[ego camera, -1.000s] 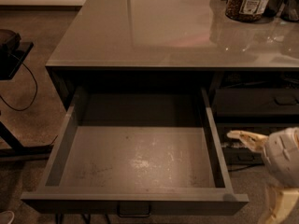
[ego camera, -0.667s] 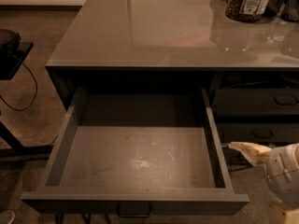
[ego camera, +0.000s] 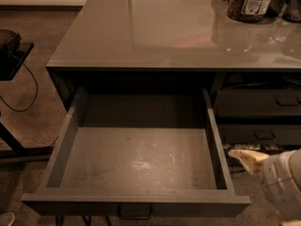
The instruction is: Close top drawer
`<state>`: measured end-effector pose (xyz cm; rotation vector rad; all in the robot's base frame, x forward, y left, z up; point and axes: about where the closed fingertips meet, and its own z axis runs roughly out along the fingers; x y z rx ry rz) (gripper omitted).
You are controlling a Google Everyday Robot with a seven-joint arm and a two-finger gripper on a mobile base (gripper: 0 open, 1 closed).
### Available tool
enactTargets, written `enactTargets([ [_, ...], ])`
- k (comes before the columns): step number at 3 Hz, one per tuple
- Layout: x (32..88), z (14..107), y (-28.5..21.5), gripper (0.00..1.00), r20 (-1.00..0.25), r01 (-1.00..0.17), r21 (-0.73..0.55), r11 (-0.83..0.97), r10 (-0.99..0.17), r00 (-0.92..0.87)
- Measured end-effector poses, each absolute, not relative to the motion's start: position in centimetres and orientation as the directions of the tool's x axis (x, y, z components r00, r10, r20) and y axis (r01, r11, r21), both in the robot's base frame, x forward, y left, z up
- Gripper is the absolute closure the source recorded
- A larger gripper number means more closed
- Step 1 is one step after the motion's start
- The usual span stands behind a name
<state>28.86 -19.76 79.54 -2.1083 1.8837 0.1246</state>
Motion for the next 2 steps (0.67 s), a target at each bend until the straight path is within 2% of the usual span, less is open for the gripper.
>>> enactTargets([
  [1,26.5,77.6,-18.8,0.00,-0.185,-0.991,-0.129,-0.034,-0.981,0.058],
  [2,24.4,74.7,-18.6,0.00,-0.188,-0.995,-0.095,0.028,-0.982,-0.010],
])
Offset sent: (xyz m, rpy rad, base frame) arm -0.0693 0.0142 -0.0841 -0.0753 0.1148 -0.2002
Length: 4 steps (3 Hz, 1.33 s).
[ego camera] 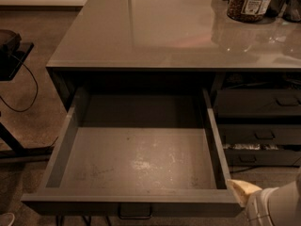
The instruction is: Close top drawer
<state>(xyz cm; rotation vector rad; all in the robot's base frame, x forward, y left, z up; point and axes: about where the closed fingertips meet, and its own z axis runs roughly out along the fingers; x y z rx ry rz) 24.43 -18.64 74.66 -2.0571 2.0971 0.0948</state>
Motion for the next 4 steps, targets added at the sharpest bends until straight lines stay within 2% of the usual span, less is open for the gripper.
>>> enactTargets([
  [1,22.9,72.6,-19.1,0.19,-0.258,-0.993,-0.074,0.089,-0.964,-0.067],
  [4,19.5,69.6,-17.3,0.89,-0.413,-0.994,-0.043,0.101,-0.908,-0.074],
])
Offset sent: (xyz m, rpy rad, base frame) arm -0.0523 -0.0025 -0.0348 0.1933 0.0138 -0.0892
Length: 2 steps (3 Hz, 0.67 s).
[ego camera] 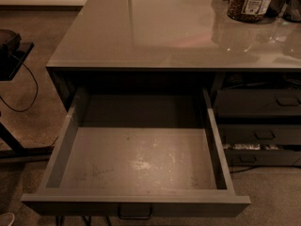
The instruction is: Close top drawer
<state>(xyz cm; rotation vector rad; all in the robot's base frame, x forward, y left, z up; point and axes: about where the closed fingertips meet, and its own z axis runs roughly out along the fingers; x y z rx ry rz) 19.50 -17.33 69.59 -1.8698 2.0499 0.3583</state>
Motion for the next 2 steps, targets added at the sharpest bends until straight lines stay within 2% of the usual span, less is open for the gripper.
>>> enactTargets([
  [1,20.0,68.3,-16.7,1.00,-0.441,-0.990,-0.068,0.124,-0.894,-0.082],
  [2,21.1,67.3,-16.0,1.00,-0.417,-0.980,-0.130,0.147,-0.905,-0.080],
])
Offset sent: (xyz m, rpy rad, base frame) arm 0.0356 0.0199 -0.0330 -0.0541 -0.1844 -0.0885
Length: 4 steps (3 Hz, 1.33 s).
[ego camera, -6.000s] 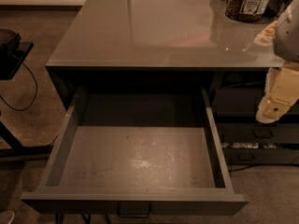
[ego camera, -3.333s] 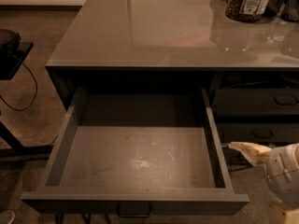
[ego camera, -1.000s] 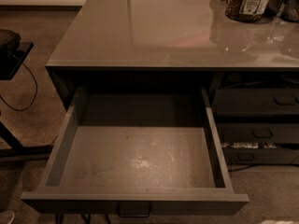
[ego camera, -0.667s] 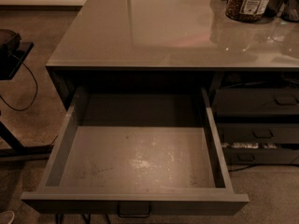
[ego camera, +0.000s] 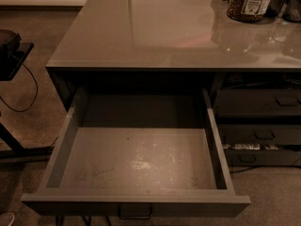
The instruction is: Close top drawer
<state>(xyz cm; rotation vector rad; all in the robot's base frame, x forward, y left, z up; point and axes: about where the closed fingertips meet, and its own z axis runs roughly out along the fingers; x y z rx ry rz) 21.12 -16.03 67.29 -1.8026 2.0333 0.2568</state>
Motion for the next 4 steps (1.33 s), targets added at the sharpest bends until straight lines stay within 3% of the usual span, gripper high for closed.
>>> enactTargets([
  [4,25.9,63.1,-15.5,1.00,-0.440,-0.965,-0.145,0.219,-0.888,-0.135],
])
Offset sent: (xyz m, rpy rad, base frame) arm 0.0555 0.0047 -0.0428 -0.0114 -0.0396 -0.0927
